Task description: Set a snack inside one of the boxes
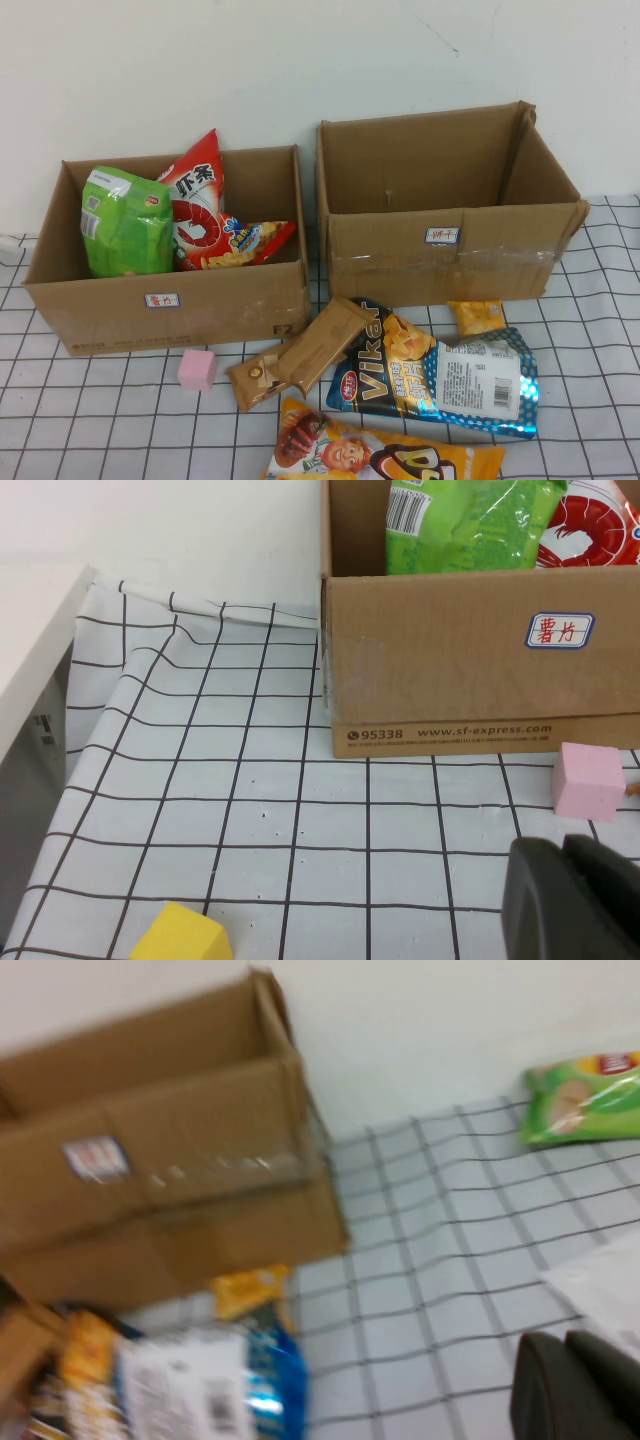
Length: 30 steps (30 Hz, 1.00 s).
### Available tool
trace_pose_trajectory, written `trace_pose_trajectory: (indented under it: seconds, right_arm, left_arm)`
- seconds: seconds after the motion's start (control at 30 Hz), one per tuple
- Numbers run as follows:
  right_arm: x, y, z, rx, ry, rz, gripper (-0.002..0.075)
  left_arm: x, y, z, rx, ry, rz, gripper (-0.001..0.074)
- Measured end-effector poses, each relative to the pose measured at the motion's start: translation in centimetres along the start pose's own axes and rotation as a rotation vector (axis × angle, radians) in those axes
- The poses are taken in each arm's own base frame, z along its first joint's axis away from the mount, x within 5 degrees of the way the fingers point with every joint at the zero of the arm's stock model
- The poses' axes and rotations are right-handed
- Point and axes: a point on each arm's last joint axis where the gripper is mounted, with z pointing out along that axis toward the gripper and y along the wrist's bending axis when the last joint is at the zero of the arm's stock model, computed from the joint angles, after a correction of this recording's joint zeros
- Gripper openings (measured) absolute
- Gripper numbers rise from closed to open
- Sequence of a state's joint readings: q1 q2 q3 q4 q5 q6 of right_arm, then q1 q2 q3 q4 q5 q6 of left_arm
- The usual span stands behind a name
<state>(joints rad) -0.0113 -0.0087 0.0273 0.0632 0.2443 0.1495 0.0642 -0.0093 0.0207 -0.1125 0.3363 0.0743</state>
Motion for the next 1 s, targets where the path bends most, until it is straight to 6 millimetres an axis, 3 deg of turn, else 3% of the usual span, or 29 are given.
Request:
trace_pose_trajectory:
  seconds: [0.13,0.33,0.5,0.6,0.9,1.0]
  right_arm:
    - [-0.2,0.3,0.0,-0.034,-0.018,0.112,-0.0001]
    - [-0.4,0.3,0.0,-0.039,-0.044,0.057,-0.0001]
    - [-1.1,0.9,-0.1,-0.13,-0.095,0.503,-0.0001]
    - [-1.3,1.1,-0.1,-0.16,-0.102,0.647,-0.0001]
    - [-1.1,1.2,-0.1,-0.171,-0.076,0.659,-0.0001]
    - [-1.0,1.6,-0.3,-0.185,-0.031,0.57,-0.0001]
  left_arm:
    - [0.0,0.0,0.0,0.0,0.0,0.0,-0.0001]
    - [0.0,0.0,0.0,0.0,0.0,0.0,-0.0001]
    - [0.0,0.0,0.0,0.0,0.0,0.0,-0.0001]
    - [0.0,0.0,0.0,0.0,0.0,0.0,-0.0001]
    - [0.0,0.0,0.0,0.0,0.0,0.0,-0.0001]
    - [0.0,0.0,0.0,0.0,0.0,0.002,-0.0001]
